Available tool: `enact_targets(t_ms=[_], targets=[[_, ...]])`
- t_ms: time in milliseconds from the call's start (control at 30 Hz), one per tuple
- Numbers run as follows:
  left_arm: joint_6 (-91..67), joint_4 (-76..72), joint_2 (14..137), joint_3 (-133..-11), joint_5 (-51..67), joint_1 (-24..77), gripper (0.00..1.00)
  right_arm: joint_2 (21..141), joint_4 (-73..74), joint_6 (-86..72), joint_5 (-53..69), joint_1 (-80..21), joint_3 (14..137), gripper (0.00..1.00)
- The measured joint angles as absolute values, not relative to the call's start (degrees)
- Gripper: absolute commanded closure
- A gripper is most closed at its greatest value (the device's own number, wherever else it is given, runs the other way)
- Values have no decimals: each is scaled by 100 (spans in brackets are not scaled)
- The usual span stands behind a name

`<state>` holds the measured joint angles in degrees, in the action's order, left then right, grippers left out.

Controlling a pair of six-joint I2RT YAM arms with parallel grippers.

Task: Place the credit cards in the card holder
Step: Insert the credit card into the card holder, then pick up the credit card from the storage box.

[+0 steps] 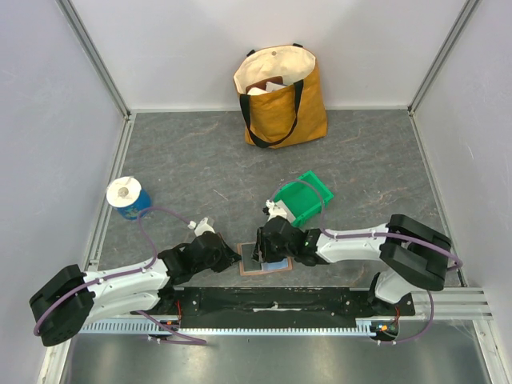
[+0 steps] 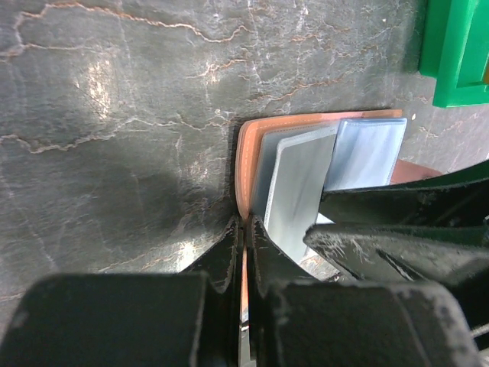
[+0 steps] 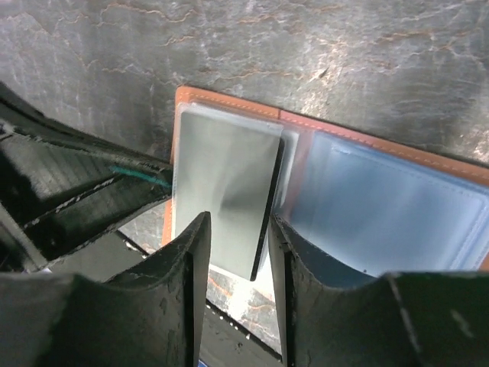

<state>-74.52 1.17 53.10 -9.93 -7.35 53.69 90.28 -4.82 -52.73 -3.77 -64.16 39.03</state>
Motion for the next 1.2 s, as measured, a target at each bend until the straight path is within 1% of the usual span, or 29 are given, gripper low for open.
enact_targets(t_ms=[67, 200, 333, 467, 500, 567, 667, 733, 967, 1200], targets=[[-7452, 117, 5306, -993, -735, 5369, 98, 8912, -377, -5229, -438, -6475, 3920, 48], [-7450, 174, 5260, -993, -738, 5369, 98, 8414, 78, -5039, -666, -6525, 3924, 42], [-7430, 307, 5212, -1026, -746, 5369, 98, 7588, 718, -4696, -1098, -6431, 4066, 43], [-7367, 447, 5207, -1092, -755, 5369, 98, 6888, 1321, -4215, -1461, -5946, 4552, 41], [-7352, 464, 5207, -1098, -757, 5369, 98, 6799, 1417, -4095, -1498, -5767, 4678, 40], [-7319, 471, 5210, -1107, -755, 5369, 98, 6694, 1546, -3830, -1516, -5288, 4932, 32], [-7271, 493, 5242, -1138, -753, 5369, 98, 6759, 1660, -3444, -1391, -4663, 5155, 27], [-7242, 502, 5277, -1162, -753, 5369, 98, 6965, 1747, -3162, -1227, -4355, 5271, 25], [-7190, 471, 5371, -1208, -738, 5369, 98, 8009, 1883, -2456, -395, -3959, 5568, 21], [-7159, 456, 5402, -1223, -735, 5369, 98, 8783, 1894, -2067, 274, -3675, 5861, 20]])
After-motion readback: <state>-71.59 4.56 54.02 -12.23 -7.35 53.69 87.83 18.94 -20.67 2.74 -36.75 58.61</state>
